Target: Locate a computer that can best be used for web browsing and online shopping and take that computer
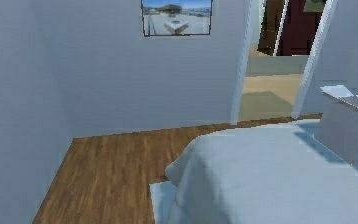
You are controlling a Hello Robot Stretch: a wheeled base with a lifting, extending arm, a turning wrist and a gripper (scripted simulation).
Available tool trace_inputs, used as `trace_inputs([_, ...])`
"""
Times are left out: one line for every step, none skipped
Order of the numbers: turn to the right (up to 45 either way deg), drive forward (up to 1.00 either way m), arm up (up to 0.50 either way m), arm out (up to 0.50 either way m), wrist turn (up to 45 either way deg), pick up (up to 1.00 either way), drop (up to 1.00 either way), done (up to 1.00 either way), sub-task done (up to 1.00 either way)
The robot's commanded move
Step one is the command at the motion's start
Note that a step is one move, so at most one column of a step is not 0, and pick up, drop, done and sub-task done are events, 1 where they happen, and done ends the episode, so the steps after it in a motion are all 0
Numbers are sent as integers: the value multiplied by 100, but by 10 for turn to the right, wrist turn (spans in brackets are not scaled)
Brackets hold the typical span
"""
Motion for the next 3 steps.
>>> trace_inputs([0,0,10,0,0,0,0,0,0])
trace_inputs([0,0,22,0,0,0,0,0,0])
trace_inputs([0,0,0,0,-450,0,0,0,0])
